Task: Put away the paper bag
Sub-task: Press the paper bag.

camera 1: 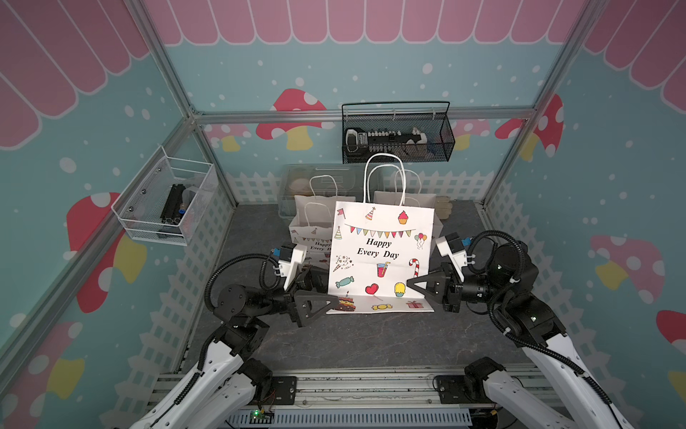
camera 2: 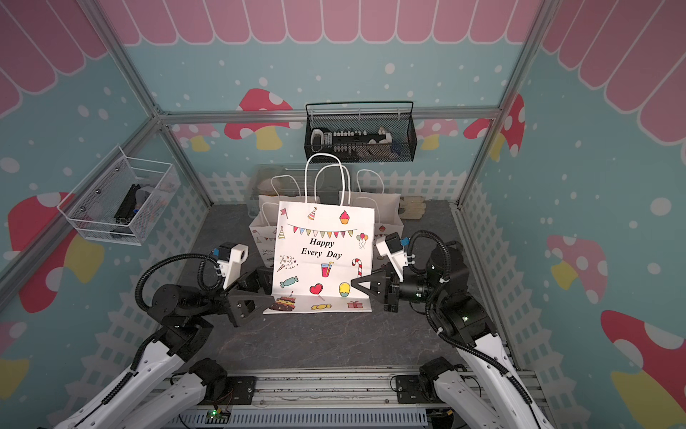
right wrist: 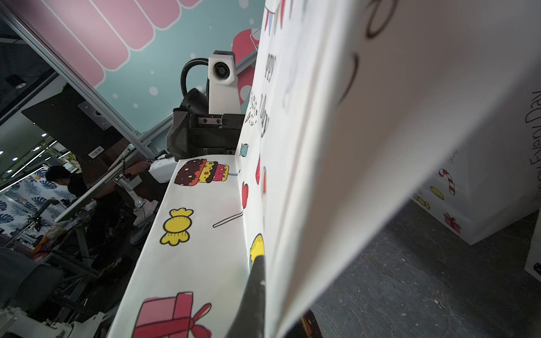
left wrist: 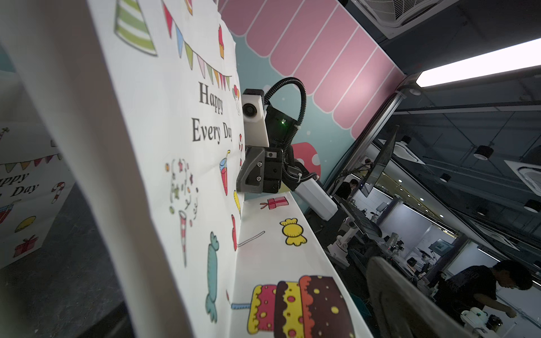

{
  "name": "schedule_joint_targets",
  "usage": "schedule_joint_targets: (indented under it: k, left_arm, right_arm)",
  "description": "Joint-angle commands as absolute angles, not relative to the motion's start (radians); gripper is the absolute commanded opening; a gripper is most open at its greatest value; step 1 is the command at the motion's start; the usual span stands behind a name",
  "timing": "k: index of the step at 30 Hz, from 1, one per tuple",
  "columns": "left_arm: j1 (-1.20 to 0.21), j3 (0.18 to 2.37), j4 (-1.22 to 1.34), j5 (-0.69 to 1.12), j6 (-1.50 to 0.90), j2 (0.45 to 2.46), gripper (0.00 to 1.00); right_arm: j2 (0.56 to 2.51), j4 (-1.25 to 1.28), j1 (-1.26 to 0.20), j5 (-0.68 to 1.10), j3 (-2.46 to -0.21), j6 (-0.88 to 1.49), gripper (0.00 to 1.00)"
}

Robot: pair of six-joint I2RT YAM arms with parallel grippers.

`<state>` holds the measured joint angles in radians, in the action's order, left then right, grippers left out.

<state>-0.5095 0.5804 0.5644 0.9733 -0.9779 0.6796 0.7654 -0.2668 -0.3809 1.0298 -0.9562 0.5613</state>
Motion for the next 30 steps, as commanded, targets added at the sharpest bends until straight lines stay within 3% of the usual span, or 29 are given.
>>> schedule_joint_targets:
  k: [1,21,30]
  left_arm:
    - [-0.519,0.568,0.58,1.026,-0.955,0.648,0.99]
    - [-0.537,0.561,0.416,1.011,-0.781,0.562,0.99]
    - [-0.537,0.616,0.148,0.888,-0.601,0.557,0.99]
  right_arm:
    - [0.793,-0.228,-0.35,1.077,-0.997,0.575,0.0]
    - [0.931,-0.189,-0.312,1.19,-1.018,0.629,0.0]
    - [0.931,-0.187,-0.31,1.22,-1.045,0.653,0.0]
